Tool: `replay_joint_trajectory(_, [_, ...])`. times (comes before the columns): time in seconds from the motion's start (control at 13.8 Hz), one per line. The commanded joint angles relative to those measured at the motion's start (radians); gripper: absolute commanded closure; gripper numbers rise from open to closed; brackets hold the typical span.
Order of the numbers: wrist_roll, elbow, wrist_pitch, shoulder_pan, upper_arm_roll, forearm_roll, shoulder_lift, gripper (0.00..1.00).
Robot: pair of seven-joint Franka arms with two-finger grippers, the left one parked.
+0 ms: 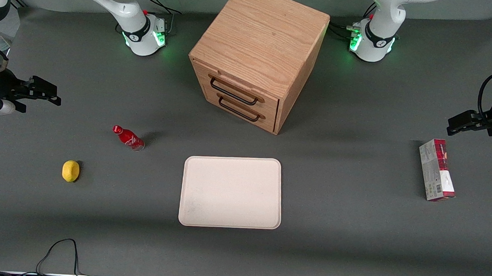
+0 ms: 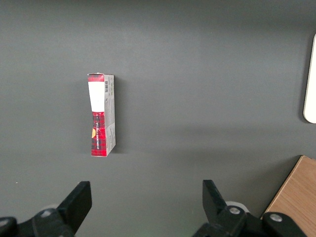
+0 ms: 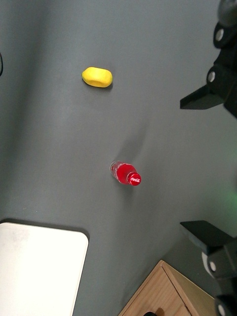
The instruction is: Open upper drawer
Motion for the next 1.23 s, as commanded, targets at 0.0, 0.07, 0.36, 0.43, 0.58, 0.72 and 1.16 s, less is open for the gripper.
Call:
replay_joint_trajectory(0.0, [0.044,0.031,-0.031,0.001,0.004,0.000,0.015,0.00])
replay_joint_trajectory(0.07, [0.036,0.034,-0.031,-0.001,0.006,0.000,0.015,0.00])
replay_joint_trajectory(0.36, [0.037,0.040,-0.031,-0.001,0.009,0.000,0.018,0.00])
replay_joint_trajectory(0.43, [0.043,0.040,-0.031,-0.001,0.009,-0.001,0.024,0.00])
replay_joint_trajectory(0.58, [0.040,0.038,-0.031,-0.002,0.007,-0.002,0.026,0.00])
replay_joint_trajectory(0.72, [0.040,0.040,-0.031,-0.002,0.007,0.000,0.031,0.00])
replay_joint_trajectory(1.16, [0.042,0.052,-0.030,0.027,0.014,0.025,0.035,0.00])
